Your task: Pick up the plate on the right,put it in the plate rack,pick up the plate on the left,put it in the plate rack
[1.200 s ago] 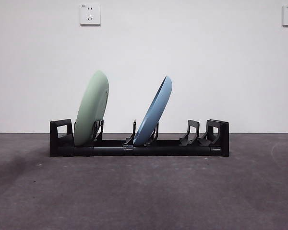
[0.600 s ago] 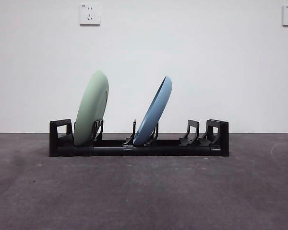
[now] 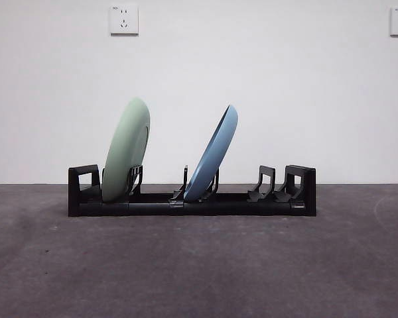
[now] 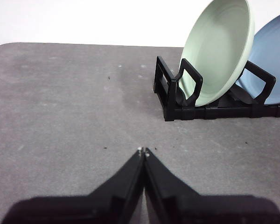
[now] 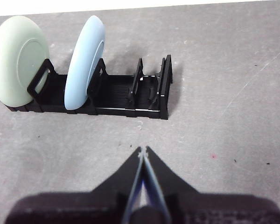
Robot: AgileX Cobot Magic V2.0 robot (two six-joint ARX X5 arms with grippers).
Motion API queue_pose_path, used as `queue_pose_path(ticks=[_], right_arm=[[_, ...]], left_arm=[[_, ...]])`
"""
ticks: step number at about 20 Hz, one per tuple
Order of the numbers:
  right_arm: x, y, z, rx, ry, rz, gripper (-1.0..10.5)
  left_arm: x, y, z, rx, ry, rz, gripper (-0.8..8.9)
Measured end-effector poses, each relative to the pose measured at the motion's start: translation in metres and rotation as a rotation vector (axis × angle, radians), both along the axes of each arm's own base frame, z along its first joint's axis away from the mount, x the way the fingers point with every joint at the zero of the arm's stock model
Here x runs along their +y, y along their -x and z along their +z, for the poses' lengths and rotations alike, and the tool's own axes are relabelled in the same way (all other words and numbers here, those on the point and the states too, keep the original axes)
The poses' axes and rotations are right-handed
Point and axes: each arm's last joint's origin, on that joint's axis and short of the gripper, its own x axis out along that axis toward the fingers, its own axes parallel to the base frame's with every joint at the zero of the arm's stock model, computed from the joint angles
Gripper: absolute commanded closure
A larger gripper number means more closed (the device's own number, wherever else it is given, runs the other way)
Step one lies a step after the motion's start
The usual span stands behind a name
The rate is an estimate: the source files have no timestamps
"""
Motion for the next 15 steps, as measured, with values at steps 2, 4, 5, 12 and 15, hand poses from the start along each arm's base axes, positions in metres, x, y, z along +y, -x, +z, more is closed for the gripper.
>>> queue_pose_path(ticks=[2, 4, 5, 12, 15], right_arm=[[0.0, 0.0, 0.0, 0.0, 0.0, 0.0, 9.5], [0.0, 0.0, 0.0, 0.0, 0.0, 0.0, 9.5], [0.0, 0.0, 0.0, 0.0, 0.0, 0.0, 9.5], [-0.001, 0.001, 0.001, -0.008, 0.011, 0.005, 9.5], [-0.009, 0.019, 0.007, -0.104, 0.06, 0.025, 9.5]], left_arm=[[0.0, 0.0, 0.0, 0.0, 0.0, 0.0, 8.17], [0.0, 0.0, 0.0, 0.0, 0.0, 0.0, 8.17], [0.0, 0.0, 0.0, 0.0, 0.0, 0.0, 8.17], [0.0, 0.0, 0.0, 0.0, 0.0, 0.0, 8.17], [0.0, 0.0, 0.0, 0.0, 0.0, 0.0, 8.17]])
